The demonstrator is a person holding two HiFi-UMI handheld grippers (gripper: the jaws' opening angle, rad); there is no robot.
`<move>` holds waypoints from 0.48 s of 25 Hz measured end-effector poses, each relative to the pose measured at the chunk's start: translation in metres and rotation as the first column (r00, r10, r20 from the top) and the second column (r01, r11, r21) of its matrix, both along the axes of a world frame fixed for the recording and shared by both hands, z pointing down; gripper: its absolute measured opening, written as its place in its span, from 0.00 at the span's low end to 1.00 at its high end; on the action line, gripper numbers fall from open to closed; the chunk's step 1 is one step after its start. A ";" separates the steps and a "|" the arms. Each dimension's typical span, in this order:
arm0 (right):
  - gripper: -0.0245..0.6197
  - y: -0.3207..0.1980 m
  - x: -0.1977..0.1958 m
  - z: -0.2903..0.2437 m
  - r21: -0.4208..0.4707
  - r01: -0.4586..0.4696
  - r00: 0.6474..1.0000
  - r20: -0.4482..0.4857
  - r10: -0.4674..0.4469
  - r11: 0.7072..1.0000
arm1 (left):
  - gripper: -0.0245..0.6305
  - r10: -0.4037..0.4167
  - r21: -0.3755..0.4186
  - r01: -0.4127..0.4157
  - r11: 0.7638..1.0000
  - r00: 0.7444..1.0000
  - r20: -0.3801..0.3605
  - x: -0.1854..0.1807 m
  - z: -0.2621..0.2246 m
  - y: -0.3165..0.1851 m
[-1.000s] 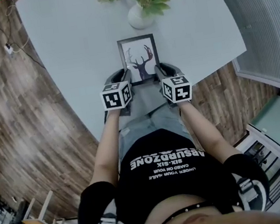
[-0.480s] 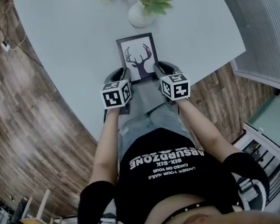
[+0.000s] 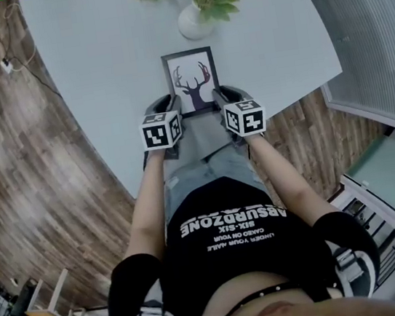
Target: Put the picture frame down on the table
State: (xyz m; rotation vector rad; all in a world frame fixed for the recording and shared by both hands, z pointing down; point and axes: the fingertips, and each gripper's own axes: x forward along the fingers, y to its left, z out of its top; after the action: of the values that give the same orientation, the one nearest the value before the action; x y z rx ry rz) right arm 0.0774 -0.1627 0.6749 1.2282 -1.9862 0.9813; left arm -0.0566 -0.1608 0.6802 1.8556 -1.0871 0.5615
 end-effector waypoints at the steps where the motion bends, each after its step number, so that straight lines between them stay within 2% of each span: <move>1: 0.19 0.000 0.000 0.000 -0.004 0.005 1.000 0.009 -0.004 1.000 | 0.18 0.007 -0.002 -0.007 1.000 1.000 -0.002 0.000 0.000 0.000; 5: 0.19 0.000 0.000 0.001 -0.018 0.032 0.999 0.041 -0.031 0.999 | 0.18 0.023 0.005 -0.023 1.000 0.999 0.026 0.001 -0.001 0.002; 7: 0.25 -0.001 0.003 -0.001 -0.025 0.037 0.998 0.053 -0.035 0.999 | 0.18 0.006 0.035 -0.008 0.999 0.999 0.032 -0.001 -0.007 0.000; 8: 0.29 -0.003 0.004 -0.004 -0.023 0.035 0.998 0.056 -0.034 0.999 | 0.18 -0.013 0.064 0.011 0.998 1.000 0.028 -0.003 -0.015 -0.003; 12: 0.29 -0.013 0.009 -0.032 0.060 0.021 0.998 0.058 -0.024 0.998 | 0.18 -0.081 0.214 0.083 0.973 0.997 -0.017 -0.018 -0.061 -0.017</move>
State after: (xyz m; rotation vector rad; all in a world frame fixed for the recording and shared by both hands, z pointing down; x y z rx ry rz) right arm 0.0860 -0.1758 0.6425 1.2185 -2.0838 0.9642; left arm -0.0743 -0.1776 0.6195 1.9845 -1.2539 0.4008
